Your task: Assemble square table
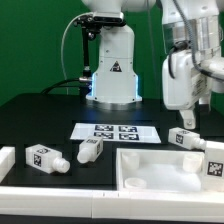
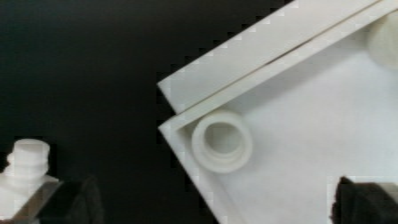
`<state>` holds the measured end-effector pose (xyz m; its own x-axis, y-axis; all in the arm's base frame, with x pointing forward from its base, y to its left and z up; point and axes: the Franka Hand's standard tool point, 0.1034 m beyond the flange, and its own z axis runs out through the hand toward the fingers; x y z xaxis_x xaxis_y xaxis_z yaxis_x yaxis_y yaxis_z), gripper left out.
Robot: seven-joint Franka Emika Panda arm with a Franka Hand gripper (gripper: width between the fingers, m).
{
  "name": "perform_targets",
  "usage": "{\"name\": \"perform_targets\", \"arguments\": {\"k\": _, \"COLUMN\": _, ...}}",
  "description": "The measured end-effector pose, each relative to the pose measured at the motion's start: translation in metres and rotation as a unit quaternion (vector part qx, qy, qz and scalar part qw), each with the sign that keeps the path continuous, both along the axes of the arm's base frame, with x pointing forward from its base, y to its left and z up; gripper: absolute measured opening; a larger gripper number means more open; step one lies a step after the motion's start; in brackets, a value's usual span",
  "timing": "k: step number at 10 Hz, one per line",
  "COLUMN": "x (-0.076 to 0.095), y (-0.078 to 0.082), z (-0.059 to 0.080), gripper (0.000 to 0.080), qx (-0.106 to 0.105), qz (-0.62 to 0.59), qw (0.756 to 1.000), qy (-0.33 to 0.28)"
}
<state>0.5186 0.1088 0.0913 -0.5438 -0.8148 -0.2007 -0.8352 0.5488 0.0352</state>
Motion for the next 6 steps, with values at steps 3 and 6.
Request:
{"name": "perform_targets", "arguments": {"k": 3, "x": -0.023, "y": -0.003, "z": -0.012, "gripper": 0.0649, "qx": -0.010, "qz": -0.015, "qw": 1.000, "qy": -0.011}}
{"name": "perform_targets", "arguments": {"k": 6, "x": -0.024, "y": 0.000, "z": -0.013, "gripper": 0.0649, "qx": -0.009, "qz": -0.020, "qw": 1.000, "qy": -0.009}}
